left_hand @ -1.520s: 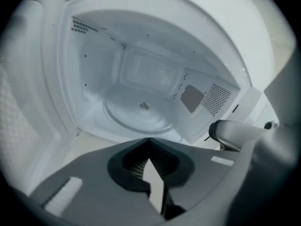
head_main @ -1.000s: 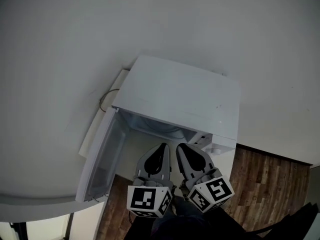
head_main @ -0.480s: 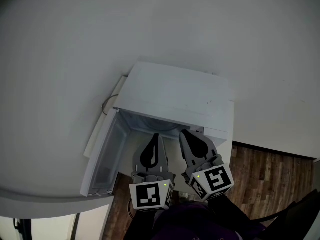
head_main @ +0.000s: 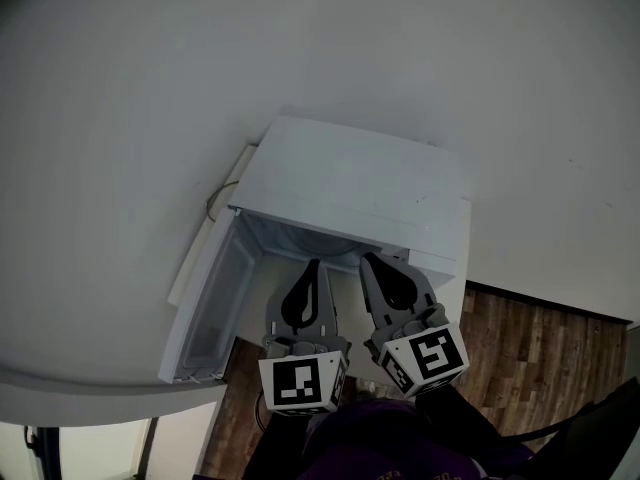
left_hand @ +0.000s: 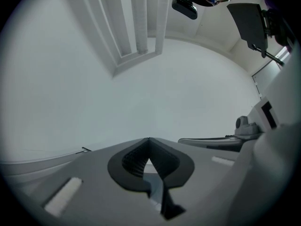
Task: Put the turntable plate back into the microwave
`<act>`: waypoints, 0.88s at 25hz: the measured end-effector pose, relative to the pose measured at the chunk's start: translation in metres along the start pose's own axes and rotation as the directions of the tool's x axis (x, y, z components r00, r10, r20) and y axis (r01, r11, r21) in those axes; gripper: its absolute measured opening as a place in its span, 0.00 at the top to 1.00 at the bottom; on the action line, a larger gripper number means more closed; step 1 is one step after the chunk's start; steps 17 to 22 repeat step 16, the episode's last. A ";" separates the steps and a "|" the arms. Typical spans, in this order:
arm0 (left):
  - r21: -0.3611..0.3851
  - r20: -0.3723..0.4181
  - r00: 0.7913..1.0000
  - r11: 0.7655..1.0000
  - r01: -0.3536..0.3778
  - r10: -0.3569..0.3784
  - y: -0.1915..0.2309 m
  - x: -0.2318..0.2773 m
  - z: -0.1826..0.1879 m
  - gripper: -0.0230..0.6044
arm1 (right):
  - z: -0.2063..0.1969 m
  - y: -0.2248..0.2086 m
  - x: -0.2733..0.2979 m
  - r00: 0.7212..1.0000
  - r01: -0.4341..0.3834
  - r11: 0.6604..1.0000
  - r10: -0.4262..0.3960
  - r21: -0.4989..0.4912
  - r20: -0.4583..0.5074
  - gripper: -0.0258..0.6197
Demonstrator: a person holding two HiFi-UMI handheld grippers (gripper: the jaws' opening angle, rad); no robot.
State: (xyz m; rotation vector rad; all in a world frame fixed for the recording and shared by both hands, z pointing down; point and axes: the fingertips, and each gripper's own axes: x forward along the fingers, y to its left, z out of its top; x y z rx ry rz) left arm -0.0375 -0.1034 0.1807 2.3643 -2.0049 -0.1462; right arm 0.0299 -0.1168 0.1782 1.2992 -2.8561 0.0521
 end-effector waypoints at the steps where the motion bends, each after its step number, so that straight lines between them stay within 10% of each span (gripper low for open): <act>1: 0.002 0.001 1.000 1.000 0.000 0.000 0.000 0.000 0.000 0.95 | 0.000 0.000 0.000 1.000 -0.001 1.000 0.001 0.000 0.000 0.95; 22: 0.018 0.013 1.000 1.000 0.001 -0.001 -0.005 0.004 0.003 0.95 | 0.001 -0.004 0.001 1.000 -0.007 1.000 0.007 0.011 0.004 0.95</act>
